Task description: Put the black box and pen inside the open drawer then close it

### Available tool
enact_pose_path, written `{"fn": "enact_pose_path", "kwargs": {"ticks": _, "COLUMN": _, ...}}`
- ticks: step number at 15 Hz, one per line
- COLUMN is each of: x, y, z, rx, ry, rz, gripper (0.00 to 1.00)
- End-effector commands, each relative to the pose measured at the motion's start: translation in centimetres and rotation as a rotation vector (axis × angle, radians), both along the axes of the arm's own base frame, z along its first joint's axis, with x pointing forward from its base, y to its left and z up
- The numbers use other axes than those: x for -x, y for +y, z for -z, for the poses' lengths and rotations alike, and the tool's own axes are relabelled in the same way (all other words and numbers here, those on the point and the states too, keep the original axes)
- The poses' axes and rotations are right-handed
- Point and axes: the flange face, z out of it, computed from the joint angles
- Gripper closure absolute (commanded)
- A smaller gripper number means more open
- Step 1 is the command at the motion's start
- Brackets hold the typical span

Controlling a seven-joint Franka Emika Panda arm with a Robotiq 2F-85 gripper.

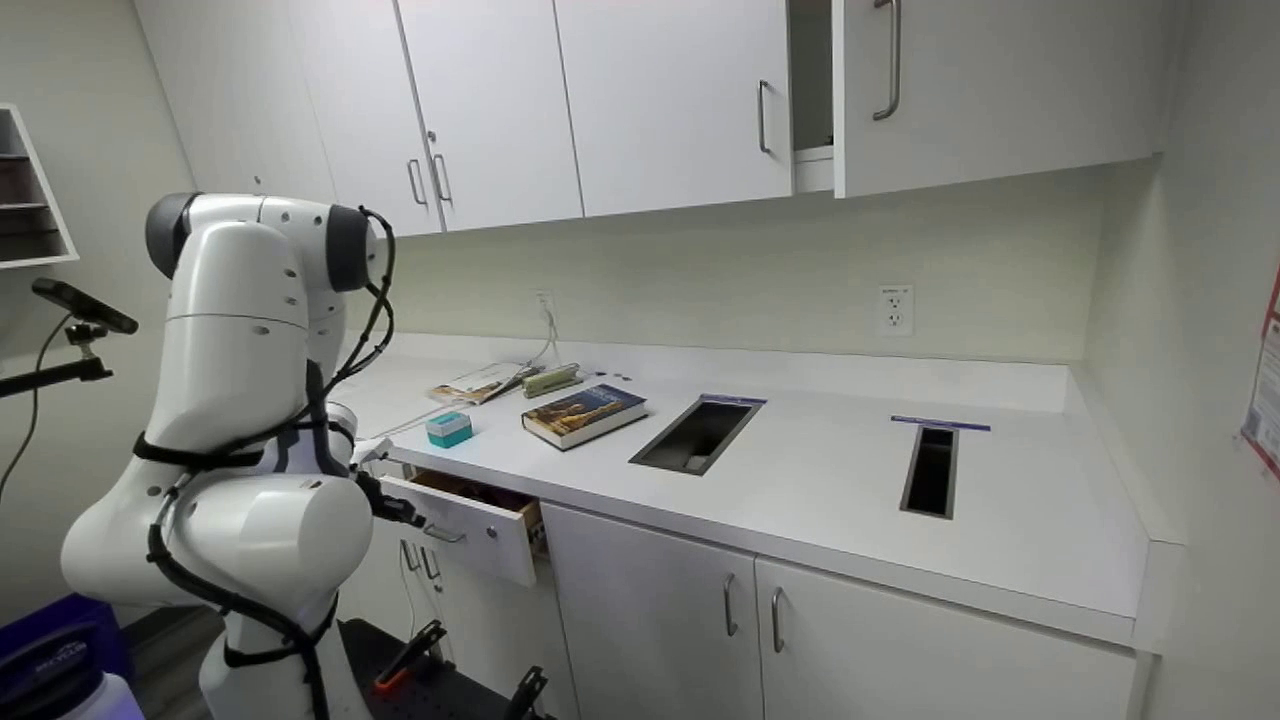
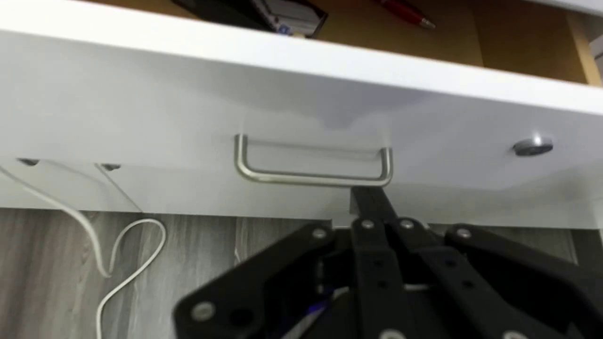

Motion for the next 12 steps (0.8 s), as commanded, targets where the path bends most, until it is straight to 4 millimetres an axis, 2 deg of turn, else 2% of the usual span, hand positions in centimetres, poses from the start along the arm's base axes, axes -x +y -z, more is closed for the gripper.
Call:
{"fn": "enact_pose_path", "kwargs": {"ticks": 1, "x": 3.7, "y": 2.7, "z": -3.9, "rx": -0.076, "ry": 0.078, "rz": 0.066, "gripper": 0.98}}
{"fn": "enact_pose_path", "kwargs": {"ticks": 3, "x": 5.4, "y": 4.0, "z": -5.5, "rx": -0.095, "ry": 0.173, "rz": 0.136, "gripper": 1.00}}
{"fn": "enact_pose_path", "kwargs": {"ticks": 7, "x": 8.2, "y": 5.5, "z": -9.6, "rx": -0.098, "ry": 0.280, "rz": 0.313, "gripper": 0.99}}
{"fn": "enact_pose_path", "kwargs": {"ticks": 12, "x": 9.0, "y": 6.0, "z": -13.2, "rx": -0.099, "ry": 0.347, "rz": 0.464, "gripper": 0.99}}
